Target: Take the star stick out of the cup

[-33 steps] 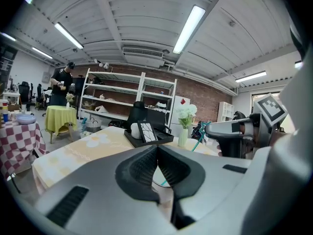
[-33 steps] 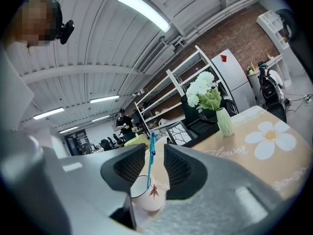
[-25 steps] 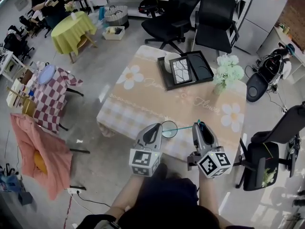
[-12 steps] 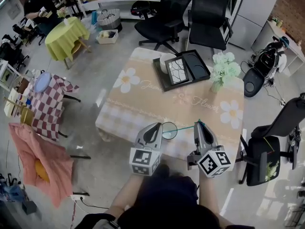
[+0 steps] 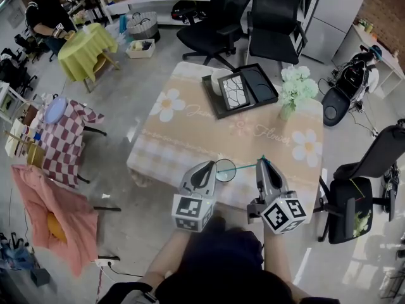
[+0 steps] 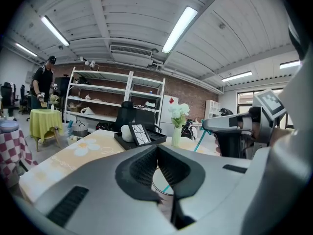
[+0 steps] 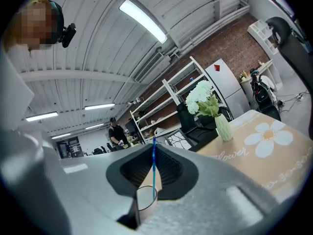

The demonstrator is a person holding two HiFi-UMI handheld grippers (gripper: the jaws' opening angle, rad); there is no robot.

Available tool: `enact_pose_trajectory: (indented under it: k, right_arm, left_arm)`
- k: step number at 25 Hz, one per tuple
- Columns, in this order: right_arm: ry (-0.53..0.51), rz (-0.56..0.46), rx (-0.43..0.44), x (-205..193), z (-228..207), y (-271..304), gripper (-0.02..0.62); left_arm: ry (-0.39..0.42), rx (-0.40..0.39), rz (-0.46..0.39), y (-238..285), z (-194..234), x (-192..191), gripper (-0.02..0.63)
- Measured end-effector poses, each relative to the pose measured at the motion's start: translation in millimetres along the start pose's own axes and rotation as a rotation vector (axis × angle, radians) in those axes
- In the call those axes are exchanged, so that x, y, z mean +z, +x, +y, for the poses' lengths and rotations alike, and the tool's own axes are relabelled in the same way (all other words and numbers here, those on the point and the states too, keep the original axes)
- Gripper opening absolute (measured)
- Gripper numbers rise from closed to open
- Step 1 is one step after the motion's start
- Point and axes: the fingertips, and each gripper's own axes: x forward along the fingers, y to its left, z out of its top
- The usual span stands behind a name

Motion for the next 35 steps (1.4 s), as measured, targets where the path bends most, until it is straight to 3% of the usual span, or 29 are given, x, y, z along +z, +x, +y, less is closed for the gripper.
enact_pose_trajectory:
  k: [24, 35]
  right_arm:
    - [0.028, -0.127, 0.105, 64.6, 22.7, -36.6, 0.015]
    - [0.016, -0.215, 0.068, 92.0, 10.4, -71.8, 0.015]
  left_arm:
    - [0.012, 0.047, -0.068, -14.5, -26.3, 26.8, 0.009]
    - [0.037, 0.013, -0.093, -12.5, -53.8, 37.1, 0.009]
